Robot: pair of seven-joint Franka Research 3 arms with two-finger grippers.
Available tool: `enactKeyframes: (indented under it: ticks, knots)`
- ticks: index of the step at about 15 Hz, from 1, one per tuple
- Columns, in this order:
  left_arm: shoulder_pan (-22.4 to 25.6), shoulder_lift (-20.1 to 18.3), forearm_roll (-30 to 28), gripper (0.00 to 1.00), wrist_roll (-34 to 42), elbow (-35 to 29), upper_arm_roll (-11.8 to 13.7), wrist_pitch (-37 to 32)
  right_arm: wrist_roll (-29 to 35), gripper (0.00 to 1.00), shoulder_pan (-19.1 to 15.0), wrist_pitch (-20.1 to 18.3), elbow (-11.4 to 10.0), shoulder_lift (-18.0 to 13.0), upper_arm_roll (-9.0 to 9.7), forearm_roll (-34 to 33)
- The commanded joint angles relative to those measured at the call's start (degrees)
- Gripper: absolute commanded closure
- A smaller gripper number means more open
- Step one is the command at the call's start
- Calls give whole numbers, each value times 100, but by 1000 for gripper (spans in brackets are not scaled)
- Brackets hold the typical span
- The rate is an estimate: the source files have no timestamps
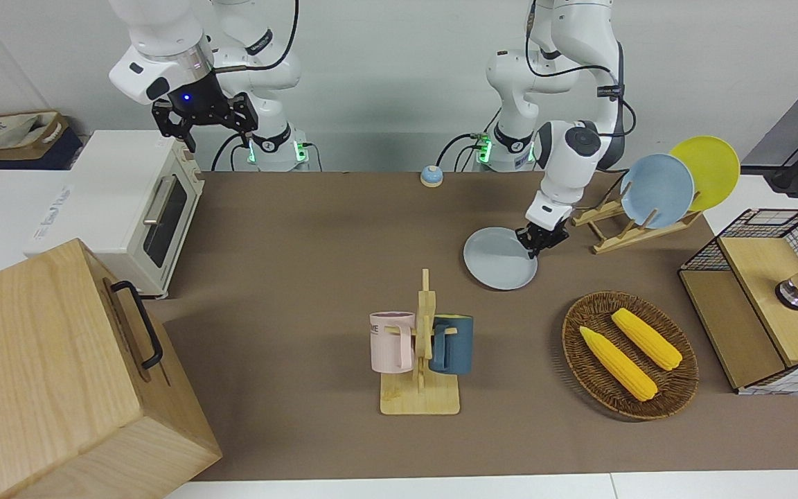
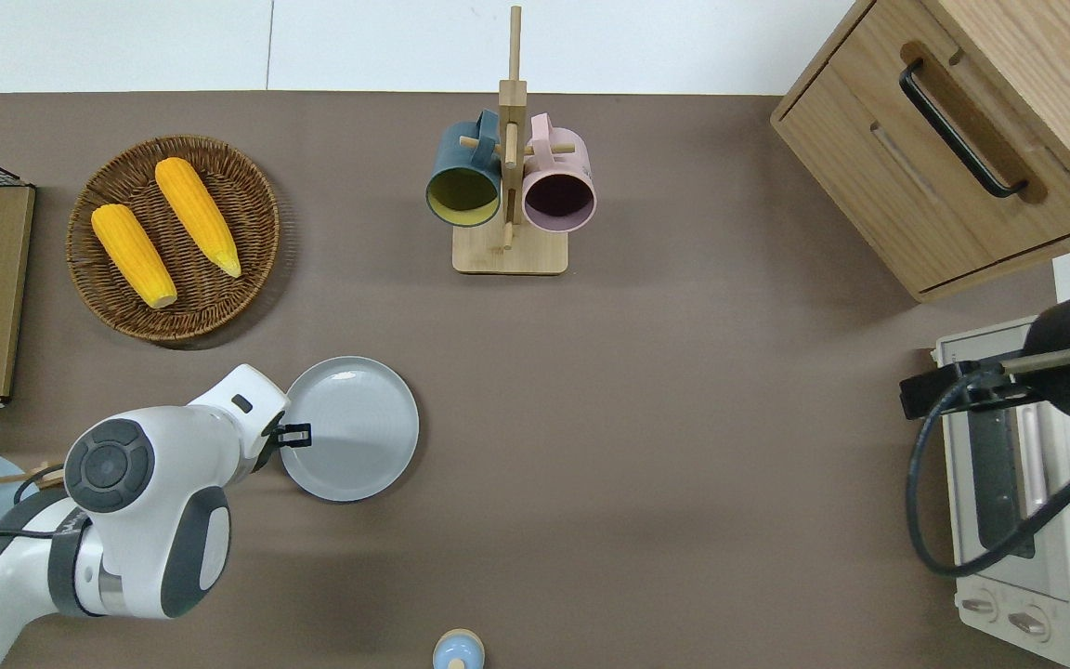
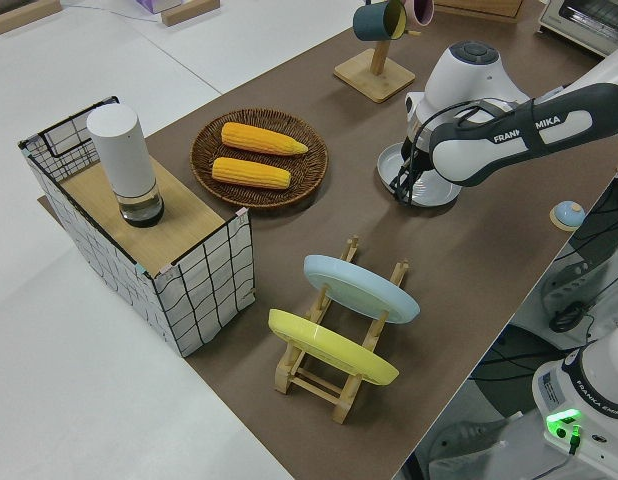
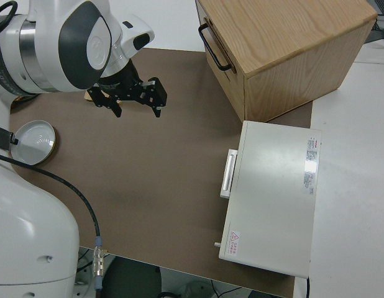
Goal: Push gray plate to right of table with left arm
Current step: 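Push the gray plate with the left gripper across the table, away from the basket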
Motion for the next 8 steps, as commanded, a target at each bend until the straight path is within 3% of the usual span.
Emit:
enactKeyframes:
  ticks: [1, 8]
  knots:
    - [-446, 312, -39, 1000, -527, -19, 12, 284, 66, 17, -107, -89, 53, -14, 92, 25]
    - [-1018, 480, -39, 1000, -1301, 95, -32, 417, 66, 17, -115, -89, 53, -14, 92, 25]
